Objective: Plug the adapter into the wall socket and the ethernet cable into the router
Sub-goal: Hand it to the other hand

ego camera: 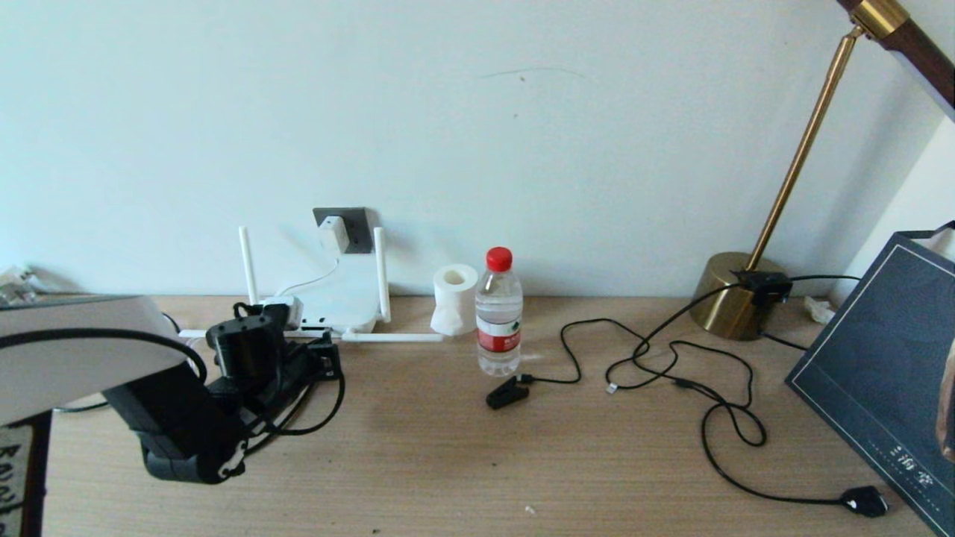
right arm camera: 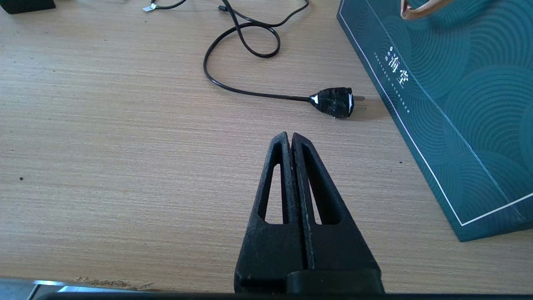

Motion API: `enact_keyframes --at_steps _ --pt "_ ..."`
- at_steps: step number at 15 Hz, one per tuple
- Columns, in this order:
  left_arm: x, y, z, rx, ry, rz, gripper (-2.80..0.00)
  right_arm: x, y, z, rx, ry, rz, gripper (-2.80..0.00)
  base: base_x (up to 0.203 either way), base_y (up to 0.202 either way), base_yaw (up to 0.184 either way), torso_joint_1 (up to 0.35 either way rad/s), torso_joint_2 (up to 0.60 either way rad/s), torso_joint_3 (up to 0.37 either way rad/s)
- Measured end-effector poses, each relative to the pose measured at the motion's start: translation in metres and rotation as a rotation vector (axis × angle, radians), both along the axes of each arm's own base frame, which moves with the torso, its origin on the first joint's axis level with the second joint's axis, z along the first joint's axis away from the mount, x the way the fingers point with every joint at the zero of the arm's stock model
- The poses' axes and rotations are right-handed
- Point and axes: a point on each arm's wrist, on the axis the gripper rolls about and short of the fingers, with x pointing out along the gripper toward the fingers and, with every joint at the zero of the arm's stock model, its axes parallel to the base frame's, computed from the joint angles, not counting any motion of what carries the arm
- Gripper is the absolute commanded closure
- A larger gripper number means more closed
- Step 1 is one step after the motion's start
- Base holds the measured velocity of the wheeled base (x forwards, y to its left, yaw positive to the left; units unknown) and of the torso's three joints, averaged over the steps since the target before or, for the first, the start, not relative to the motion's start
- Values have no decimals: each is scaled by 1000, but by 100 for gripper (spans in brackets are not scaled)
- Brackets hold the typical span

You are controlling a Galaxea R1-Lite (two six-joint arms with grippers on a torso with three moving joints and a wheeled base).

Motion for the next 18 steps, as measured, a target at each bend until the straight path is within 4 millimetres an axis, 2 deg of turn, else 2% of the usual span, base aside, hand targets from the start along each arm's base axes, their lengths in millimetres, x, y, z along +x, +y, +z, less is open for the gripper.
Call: enact_keyframes --at_steps 18 --pt "-4 0 10 -1 -28 1 0 0 0 0 0 0 1 0 0 0 0 0 0 0"
